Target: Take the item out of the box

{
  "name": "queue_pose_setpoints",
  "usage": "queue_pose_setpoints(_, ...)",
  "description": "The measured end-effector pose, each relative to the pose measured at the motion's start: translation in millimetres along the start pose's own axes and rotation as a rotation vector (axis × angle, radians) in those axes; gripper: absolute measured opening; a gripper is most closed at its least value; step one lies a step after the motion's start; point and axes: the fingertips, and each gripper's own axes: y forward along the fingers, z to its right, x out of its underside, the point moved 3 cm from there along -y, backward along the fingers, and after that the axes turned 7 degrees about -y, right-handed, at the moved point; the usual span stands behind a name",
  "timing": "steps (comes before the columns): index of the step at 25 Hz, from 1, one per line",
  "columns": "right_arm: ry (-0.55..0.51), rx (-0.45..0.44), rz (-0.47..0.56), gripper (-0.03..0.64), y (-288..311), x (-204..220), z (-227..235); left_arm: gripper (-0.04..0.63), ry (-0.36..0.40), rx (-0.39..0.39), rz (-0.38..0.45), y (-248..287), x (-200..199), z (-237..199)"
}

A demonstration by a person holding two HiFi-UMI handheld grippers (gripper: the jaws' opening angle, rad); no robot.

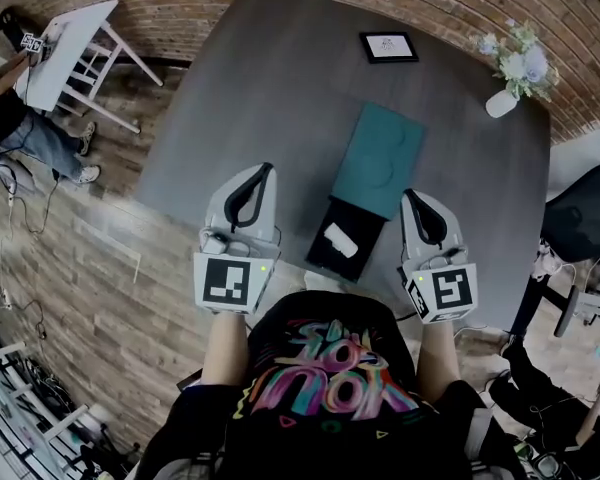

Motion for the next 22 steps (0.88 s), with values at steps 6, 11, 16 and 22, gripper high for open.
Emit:
queue_pose_setpoints(6, 0.015, -0.006, 0.012, 0.000, 12.4, 2.3, 21.2, 0.000, 0.024, -0.003, 0.035, 26.4, -16.6, 0.9)
queue_pose_setpoints(11, 0.021, -0.001, 0.014, 0.000, 19.5, 2.4, 27.9, 0.000, 0.029, 0.012, 0.028, 40.5, -20.1, 1.3)
queue_pose_setpoints(16, 0.035, 0.015, 0.016, 0.000, 19.5, -5.0, 28.3, 0.000, 0.039, 0.051, 0.041, 50.1, -32.3, 0.2)
queue_pose_setpoints(22, 0.048, 0.068, 0.004, 0.000, 11.5, -6.1, 28.7, 0.000, 0.049, 0.125, 0.046, 63.1, -37.8, 5.0)
